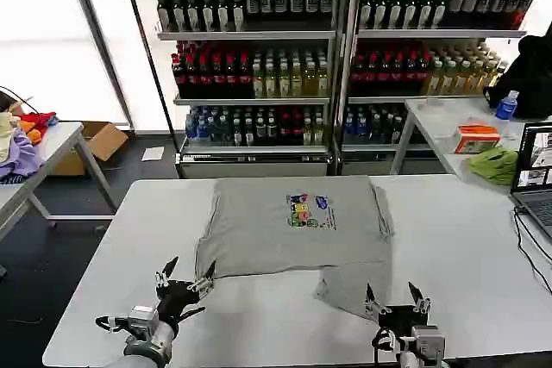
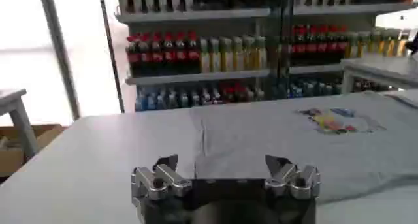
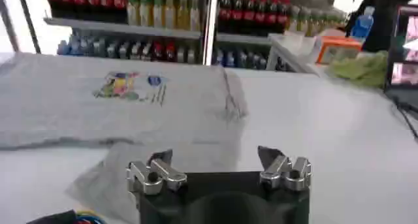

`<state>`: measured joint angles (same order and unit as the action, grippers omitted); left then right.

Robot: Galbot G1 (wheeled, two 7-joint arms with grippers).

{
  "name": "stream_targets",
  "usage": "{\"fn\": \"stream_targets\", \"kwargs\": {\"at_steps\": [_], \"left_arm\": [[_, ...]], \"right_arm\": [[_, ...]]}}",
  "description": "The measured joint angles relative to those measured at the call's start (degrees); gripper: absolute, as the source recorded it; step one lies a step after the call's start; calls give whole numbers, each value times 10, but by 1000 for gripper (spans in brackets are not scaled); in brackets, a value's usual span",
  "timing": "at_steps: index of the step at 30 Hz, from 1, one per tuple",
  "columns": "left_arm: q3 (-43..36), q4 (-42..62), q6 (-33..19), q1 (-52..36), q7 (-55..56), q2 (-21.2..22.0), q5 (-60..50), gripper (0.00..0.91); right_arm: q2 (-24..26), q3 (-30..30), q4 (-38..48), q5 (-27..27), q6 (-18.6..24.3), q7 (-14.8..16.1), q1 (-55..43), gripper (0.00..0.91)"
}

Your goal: Fold and organize the clothes.

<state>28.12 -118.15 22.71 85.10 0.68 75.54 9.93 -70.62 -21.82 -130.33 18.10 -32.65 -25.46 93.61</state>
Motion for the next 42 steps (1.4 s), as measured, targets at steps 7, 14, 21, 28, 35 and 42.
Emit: {"fn": "stream_targets", "kwargs": {"at_steps": [7,14,21,28,35,42], "left_arm": [[-6,18,11,-7,-10,-6,3,907],[-12,34,18,-16,-15,-11,4,907],[-15,48,20,-23,-17,-12,4,907],[-15,63,20,-29,-19,-12,5,907],[-17,68,20,-29,-19,-9,5,907],[-18,68,17,-32,-17,-6,12,615]], "right_arm": [[-11,6,10,-2,-1,-4,1,907],[-22,9,22,-6,1,-7,4,907],[-34,19,33,-15,4,-6,3,907],[-38,27,42,-22,6,-2,0,907],[-45,30,55,-26,12,-1,-4,907],[-50,33,67,-33,15,2,-8,564]]}}
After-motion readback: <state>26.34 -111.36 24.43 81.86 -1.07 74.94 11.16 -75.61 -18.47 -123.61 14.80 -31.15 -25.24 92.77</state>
